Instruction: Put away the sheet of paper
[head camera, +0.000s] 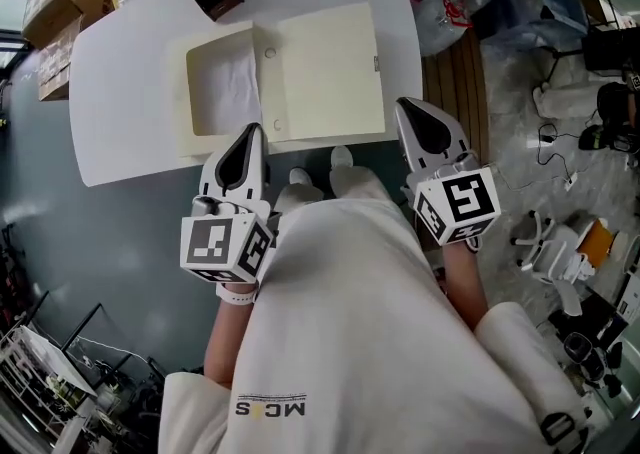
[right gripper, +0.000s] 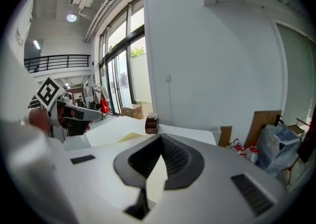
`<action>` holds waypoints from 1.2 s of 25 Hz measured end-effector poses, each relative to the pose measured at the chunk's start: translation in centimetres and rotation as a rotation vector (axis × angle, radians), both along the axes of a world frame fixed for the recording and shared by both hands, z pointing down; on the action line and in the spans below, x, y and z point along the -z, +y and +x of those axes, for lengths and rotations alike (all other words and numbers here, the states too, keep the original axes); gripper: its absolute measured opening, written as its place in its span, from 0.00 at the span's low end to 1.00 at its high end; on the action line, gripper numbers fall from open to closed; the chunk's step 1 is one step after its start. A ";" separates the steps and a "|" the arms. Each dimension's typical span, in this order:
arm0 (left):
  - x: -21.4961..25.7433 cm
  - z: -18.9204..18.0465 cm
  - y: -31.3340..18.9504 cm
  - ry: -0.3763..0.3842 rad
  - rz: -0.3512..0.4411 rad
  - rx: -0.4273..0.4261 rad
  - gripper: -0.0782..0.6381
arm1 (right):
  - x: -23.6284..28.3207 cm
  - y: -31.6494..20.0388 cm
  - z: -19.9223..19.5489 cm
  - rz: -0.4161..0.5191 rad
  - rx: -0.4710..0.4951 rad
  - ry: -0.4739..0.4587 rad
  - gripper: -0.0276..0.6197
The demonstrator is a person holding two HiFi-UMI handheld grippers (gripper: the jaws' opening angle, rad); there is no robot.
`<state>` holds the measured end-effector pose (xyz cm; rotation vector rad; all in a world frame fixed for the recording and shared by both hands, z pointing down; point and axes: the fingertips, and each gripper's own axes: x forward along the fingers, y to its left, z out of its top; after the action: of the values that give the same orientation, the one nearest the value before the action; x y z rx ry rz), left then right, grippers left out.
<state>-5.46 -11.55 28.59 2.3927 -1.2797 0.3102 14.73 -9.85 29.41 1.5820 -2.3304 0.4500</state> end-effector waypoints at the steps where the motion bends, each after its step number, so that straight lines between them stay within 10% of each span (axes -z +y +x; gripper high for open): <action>1: 0.2 0.3 0.1 -0.001 0.006 -0.007 0.15 | 0.3 0.1 0.1 0.007 -0.003 -0.004 0.07; 30: 1.1 1.5 1.3 -0.003 0.042 -0.025 0.15 | 1.4 1.3 0.6 0.064 -0.043 -0.001 0.07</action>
<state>-3.91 -10.27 27.47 2.4456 -1.2706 0.2971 15.37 -8.56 28.00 1.6648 -2.3375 0.3893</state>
